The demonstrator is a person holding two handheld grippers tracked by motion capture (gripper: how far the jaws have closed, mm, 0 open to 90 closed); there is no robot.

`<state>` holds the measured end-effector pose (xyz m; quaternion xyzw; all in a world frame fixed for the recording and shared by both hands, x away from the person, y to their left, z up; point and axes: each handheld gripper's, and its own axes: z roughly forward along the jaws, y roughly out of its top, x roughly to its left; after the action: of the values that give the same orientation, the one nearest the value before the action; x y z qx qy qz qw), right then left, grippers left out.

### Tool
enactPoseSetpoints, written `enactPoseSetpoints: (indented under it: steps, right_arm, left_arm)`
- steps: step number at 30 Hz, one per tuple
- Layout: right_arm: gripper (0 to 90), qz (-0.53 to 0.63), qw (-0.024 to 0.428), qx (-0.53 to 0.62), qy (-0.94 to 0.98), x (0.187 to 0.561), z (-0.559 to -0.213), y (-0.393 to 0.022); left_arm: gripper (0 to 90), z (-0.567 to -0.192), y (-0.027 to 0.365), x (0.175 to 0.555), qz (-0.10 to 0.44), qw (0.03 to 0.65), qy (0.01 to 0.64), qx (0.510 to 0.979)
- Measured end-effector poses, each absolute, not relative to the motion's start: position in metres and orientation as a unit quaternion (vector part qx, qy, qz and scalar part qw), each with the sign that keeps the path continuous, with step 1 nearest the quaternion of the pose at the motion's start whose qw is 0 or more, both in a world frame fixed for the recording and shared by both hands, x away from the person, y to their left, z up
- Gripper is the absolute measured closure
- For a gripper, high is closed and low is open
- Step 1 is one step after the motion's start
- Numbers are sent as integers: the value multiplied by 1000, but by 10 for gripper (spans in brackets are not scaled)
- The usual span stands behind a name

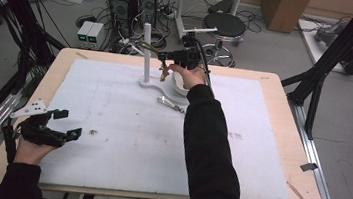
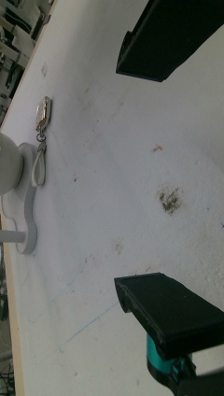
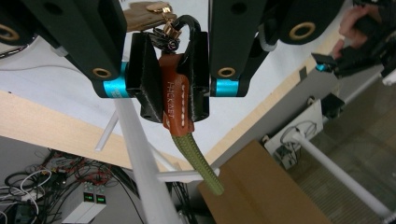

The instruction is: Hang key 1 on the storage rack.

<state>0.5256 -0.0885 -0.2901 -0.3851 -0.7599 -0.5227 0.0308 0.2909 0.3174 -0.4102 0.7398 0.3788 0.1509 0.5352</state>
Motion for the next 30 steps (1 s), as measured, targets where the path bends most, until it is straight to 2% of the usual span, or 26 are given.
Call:
enactPoseSetpoints:
  steps: [30]
  right_arm:
    - [758, -484, -34, -392, -781, 529, -305, -74]
  left_arm:
    - [17, -411, 317, 291, 151, 532, 380, 741]
